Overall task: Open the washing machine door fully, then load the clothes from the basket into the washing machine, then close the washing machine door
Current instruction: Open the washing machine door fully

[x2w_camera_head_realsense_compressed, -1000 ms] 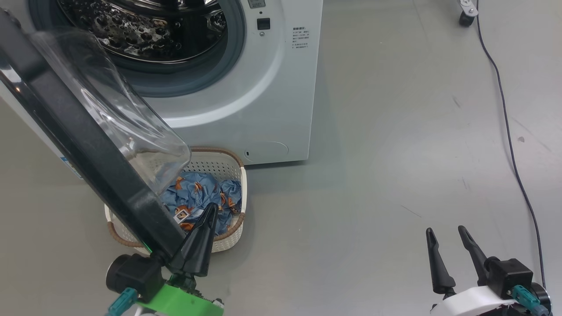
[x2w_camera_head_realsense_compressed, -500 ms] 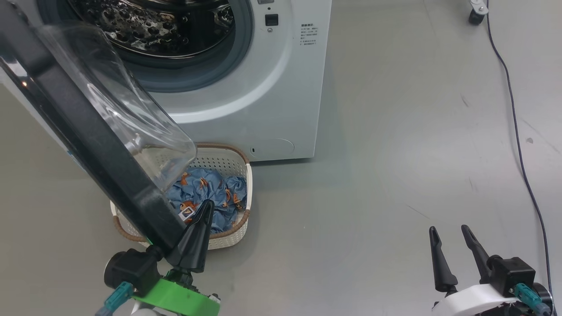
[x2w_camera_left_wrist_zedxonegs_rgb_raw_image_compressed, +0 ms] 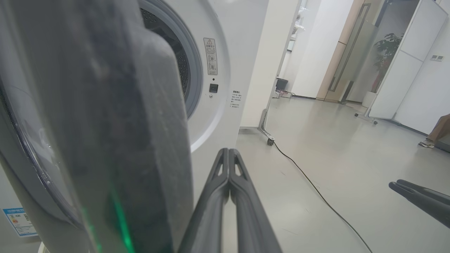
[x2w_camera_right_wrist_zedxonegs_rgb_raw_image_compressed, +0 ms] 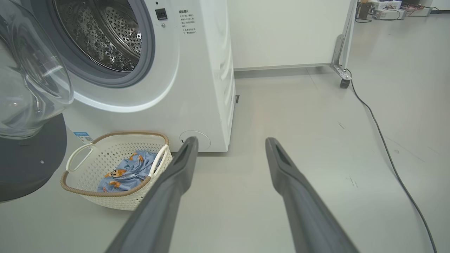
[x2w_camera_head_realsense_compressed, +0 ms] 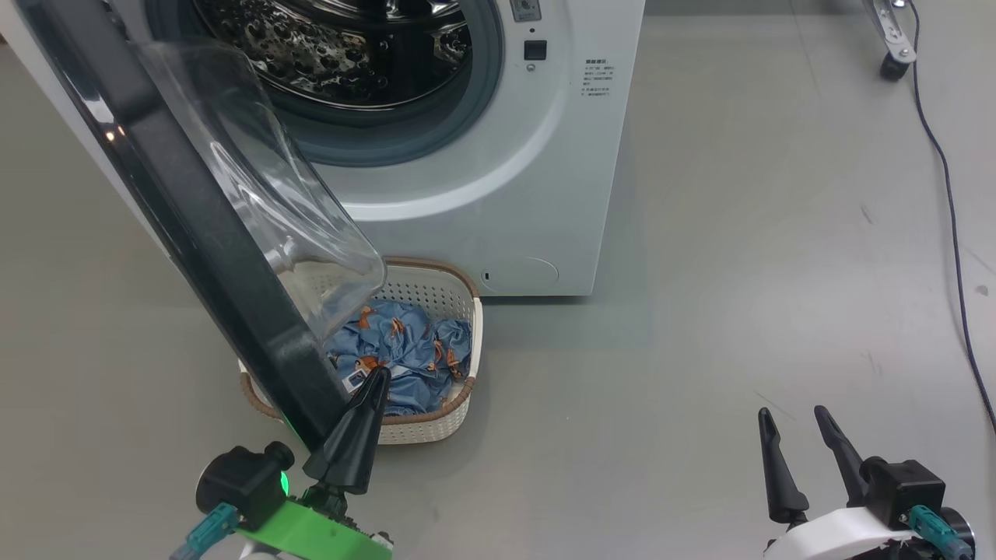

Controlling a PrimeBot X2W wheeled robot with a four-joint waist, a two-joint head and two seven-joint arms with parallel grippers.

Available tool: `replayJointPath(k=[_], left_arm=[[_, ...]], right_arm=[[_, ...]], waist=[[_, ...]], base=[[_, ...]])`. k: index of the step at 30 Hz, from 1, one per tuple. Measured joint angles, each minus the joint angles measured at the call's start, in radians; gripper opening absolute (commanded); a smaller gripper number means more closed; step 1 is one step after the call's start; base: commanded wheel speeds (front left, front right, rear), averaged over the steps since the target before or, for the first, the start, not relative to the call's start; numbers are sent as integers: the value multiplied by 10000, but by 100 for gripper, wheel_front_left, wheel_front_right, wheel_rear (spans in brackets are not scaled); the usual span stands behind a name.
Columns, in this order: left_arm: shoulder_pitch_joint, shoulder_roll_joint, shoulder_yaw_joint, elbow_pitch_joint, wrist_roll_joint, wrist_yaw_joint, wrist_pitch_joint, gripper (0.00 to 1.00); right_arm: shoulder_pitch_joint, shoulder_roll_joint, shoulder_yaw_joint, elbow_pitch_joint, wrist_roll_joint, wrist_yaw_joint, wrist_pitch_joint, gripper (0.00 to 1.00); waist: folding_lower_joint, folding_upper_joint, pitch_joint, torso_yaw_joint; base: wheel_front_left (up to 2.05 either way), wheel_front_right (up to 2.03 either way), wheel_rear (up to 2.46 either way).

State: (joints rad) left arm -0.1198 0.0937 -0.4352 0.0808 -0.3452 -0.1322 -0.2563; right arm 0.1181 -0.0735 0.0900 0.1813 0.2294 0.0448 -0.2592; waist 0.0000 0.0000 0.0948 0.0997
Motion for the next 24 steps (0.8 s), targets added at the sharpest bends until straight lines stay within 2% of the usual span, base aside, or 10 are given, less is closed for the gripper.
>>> replayJointPath(k=[15, 24], left_arm=[[358, -46, 792, 259, 15, -2, 0, 0], [698, -44, 1528, 416, 29, 326, -2, 0]], right_arm=[[14, 86, -111, 88, 0, 86, 0, 100], [32, 111, -173, 113, 0, 171, 0, 100]], waist=[[0, 0, -263, 626], [0, 0, -331, 1073]], base=[[0, 0, 0], [0, 0, 0]])
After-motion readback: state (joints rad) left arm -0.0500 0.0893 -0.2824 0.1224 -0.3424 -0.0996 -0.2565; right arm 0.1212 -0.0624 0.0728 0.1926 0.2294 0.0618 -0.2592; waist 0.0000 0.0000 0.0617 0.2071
